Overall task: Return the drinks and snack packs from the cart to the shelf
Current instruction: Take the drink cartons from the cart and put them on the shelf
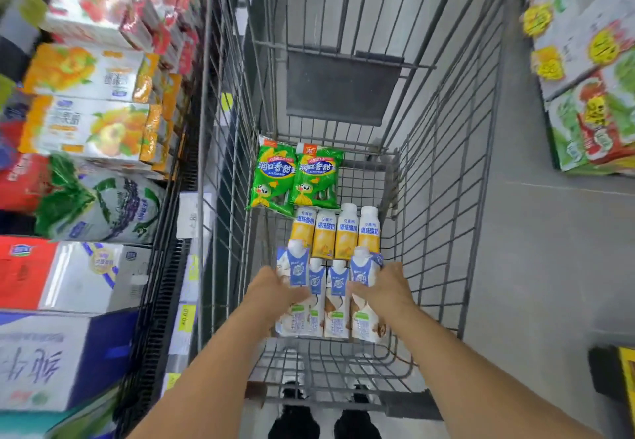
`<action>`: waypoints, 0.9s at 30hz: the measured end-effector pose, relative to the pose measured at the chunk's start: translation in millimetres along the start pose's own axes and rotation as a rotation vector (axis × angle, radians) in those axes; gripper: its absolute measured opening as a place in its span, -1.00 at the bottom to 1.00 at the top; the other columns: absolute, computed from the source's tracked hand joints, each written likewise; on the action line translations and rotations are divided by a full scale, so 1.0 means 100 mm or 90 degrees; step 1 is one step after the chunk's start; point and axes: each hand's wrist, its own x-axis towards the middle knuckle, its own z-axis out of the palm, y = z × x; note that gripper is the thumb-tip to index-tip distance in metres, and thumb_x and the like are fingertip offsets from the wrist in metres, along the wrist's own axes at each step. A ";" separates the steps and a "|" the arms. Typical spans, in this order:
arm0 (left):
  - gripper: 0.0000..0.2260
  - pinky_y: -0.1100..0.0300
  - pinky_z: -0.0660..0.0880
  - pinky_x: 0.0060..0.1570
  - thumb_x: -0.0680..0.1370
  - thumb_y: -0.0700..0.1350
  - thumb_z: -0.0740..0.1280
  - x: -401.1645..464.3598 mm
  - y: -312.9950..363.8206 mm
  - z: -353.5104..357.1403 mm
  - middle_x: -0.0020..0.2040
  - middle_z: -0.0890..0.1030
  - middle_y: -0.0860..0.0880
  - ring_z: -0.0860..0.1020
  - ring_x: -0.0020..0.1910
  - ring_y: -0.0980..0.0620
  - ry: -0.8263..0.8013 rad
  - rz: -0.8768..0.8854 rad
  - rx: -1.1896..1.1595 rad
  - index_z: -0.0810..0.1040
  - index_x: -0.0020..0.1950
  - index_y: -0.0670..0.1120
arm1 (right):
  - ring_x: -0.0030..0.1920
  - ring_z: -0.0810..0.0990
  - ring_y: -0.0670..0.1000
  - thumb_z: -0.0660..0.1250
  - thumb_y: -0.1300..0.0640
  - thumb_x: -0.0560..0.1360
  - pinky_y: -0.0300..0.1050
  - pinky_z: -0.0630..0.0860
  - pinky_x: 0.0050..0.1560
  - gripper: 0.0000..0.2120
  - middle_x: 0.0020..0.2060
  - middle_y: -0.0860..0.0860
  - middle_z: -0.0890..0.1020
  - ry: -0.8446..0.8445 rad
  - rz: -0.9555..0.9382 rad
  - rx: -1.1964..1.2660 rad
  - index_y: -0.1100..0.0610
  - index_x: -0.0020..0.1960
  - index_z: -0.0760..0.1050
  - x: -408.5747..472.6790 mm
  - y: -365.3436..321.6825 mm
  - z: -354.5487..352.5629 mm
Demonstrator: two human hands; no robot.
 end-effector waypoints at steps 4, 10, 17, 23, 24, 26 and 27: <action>-0.59 0.14 0.47 -0.22 0.40 -0.02 0.58 -0.78 0.45 -0.41 -0.04 0.60 -0.06 0.54 -0.15 0.00 0.019 0.136 -0.077 0.49 0.09 -0.14 | 0.04 0.63 0.08 0.64 -0.12 0.25 -0.03 0.57 -0.01 -0.32 0.06 0.08 0.62 -0.002 -0.077 0.022 0.22 0.15 0.42 -0.49 -0.55 -0.60; -0.68 0.05 0.62 -0.12 0.39 -0.08 0.59 -2.13 1.07 -1.22 -0.04 0.69 -0.11 0.67 -0.12 -0.04 0.091 0.303 -0.134 0.60 0.06 -0.14 | 0.00 0.58 0.00 0.63 0.00 0.31 -0.09 0.49 -0.03 -0.40 0.03 -0.01 0.59 -0.020 -0.267 0.038 0.15 0.18 0.39 -1.52 -1.60 -1.42; -0.71 0.23 0.52 -0.25 0.44 -0.15 0.55 -3.78 0.94 -1.87 -0.06 0.69 -0.09 0.64 -0.12 -0.04 0.251 0.413 -0.274 0.61 0.11 -0.17 | -0.03 0.64 0.02 0.60 -0.11 0.29 -0.08 0.54 -0.16 -0.43 -0.02 0.01 0.65 -0.066 -0.546 0.007 0.14 0.12 0.45 -2.82 -2.51 -1.91; -0.71 0.28 0.56 -0.28 0.47 -0.17 0.52 -5.07 0.09 -1.96 -0.01 0.70 -0.08 0.66 -0.13 0.03 0.426 0.439 -0.381 0.59 0.17 -0.12 | 0.00 0.64 -0.01 0.58 -0.25 0.24 -0.02 0.59 -0.05 -0.33 0.04 -0.04 0.64 -0.274 -0.735 -0.006 0.05 0.19 0.46 -3.98 -2.82 -1.59; -0.71 0.27 0.53 -0.33 0.48 -0.17 0.51 -5.26 -0.12 -1.95 -0.02 0.70 -0.08 0.65 -0.16 0.03 0.465 0.429 -0.394 0.58 0.17 -0.12 | -0.04 0.62 -0.04 0.57 -0.19 0.29 -0.08 0.56 -0.09 -0.39 0.01 -0.05 0.61 -0.313 -0.754 -0.016 0.07 0.17 0.44 -4.21 -2.79 -1.46; -0.72 0.28 0.52 -0.35 0.48 -0.19 0.51 -5.63 -0.54 -1.91 -0.04 0.70 -0.05 0.65 -0.20 0.09 0.541 0.404 -0.421 0.57 0.16 -0.11 | -0.05 0.61 -0.07 0.58 -0.13 0.31 -0.13 0.55 -0.13 -0.40 0.00 -0.03 0.62 -0.381 -0.796 -0.024 0.11 0.18 0.42 -4.64 -2.71 -1.20; -0.73 0.34 0.50 -0.38 0.48 -0.21 0.50 -5.81 -0.77 -1.89 -0.07 0.69 -0.03 0.65 -0.26 0.17 0.576 0.393 -0.435 0.57 0.15 -0.10 | -0.03 0.63 -0.04 0.60 -0.18 0.27 -0.11 0.58 -0.10 -0.33 0.03 -0.01 0.64 -0.409 -0.815 -0.043 0.11 0.20 0.43 -4.84 -2.66 -1.07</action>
